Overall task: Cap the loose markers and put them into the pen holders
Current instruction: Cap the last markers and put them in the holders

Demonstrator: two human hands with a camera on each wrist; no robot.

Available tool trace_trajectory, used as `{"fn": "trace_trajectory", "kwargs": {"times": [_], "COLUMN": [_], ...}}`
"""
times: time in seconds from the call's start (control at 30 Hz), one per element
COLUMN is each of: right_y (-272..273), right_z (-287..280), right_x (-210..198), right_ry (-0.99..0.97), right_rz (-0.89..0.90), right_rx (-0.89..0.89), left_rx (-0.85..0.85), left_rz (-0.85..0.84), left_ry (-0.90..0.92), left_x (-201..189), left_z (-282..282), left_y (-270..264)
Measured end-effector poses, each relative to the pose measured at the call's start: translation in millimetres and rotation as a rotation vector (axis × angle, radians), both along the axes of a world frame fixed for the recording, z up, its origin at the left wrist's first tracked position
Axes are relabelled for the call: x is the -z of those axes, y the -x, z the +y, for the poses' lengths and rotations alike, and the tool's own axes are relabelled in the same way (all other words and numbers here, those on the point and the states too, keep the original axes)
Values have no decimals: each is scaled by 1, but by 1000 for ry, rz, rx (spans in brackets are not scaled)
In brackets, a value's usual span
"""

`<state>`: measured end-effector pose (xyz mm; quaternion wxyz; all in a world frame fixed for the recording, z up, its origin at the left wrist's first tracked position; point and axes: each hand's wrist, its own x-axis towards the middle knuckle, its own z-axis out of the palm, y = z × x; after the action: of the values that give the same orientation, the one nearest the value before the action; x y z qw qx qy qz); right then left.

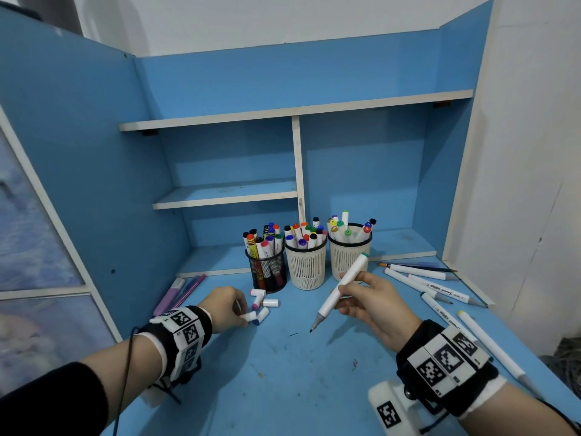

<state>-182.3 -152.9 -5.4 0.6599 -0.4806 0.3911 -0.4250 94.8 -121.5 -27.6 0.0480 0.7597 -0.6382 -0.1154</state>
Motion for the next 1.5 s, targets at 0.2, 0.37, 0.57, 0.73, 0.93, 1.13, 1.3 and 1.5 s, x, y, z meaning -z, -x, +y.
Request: {"fn": "trace_trajectory", "kwargs": {"times": [0.2, 0.37, 0.57, 0.73, 0.93, 1.13, 1.3, 1.5], "right_y": [-1, -1, 5, 6, 4, 5, 2, -1], "right_z": [11, 19, 26, 31, 38, 45, 62, 67], "right_x": [-2, -9, -18, -23, -30, -38, -33, -24], "right_ry": [-1, 16, 42, 64, 87, 105, 152, 223], "right_rz": [-140, -259, -386, -463, -518, -578, -603, -474], "right_rx": [93, 188, 269, 252, 189, 153, 64, 80], "left_rx": [77, 149, 197, 186, 174, 212, 297, 347], "left_rz": [140, 312, 447, 581, 708, 794, 614, 440], "left_ry": [180, 293, 455, 515, 594, 677, 904, 728], "left_x": [-18, -38, -56, -64, -72, -74, -63, -54], "left_z": [18, 39, 56, 60, 65, 68, 74, 72], "left_y": [34, 65, 87, 95, 106, 109, 106, 96]}}
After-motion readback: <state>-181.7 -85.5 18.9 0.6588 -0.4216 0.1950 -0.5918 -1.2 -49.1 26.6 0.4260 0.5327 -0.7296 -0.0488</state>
